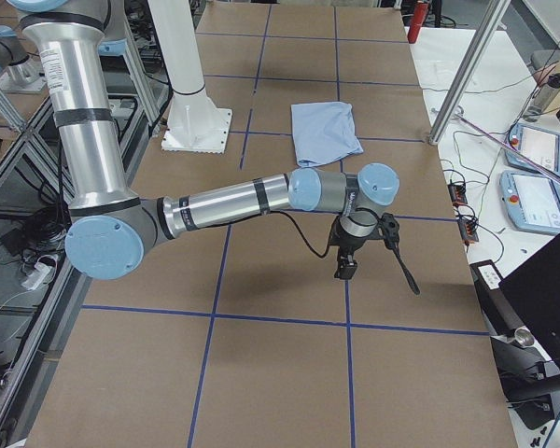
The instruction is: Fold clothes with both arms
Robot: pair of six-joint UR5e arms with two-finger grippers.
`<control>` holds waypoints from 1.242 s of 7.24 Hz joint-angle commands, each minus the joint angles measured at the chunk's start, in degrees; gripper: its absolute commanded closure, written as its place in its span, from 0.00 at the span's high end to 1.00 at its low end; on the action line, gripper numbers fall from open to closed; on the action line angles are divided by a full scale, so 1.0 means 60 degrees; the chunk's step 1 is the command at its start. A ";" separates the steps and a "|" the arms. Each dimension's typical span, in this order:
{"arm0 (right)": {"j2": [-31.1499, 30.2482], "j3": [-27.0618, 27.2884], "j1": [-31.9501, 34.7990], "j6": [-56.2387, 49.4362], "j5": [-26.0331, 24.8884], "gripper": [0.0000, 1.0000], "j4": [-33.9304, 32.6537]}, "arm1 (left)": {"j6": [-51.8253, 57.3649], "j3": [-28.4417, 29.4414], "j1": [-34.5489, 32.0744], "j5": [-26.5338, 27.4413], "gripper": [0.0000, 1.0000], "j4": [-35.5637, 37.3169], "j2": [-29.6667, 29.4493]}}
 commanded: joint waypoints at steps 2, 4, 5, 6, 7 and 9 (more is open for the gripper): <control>-0.0299 0.0682 -0.0142 0.0456 0.0053 1.00 -0.0002 | 0.0030 -0.0110 0.0008 -0.0045 1.00 -0.0037 -0.0027; 0.0151 0.0551 -0.0303 0.0427 0.0096 1.00 0.0201 | 0.0030 -0.0051 0.0023 -0.0059 1.00 -0.0081 -0.0056; 0.0169 0.0536 -0.0290 0.0427 0.0082 1.00 0.0217 | 0.0030 -0.0037 0.0023 -0.0059 1.00 -0.0168 -0.0085; 0.0213 0.0550 -0.0290 0.0412 0.0096 1.00 0.0217 | 0.0030 0.0079 0.0023 -0.0045 1.00 -0.0343 -0.0100; 0.0228 0.0565 -0.0275 0.0427 0.0096 1.00 0.0217 | 0.0015 0.0080 0.0023 -0.0045 1.00 -0.0402 -0.0115; 0.0257 0.0536 -0.0275 0.0427 0.0082 1.00 0.0217 | 0.0001 0.0124 0.0023 -0.0045 1.00 -0.0403 -0.0260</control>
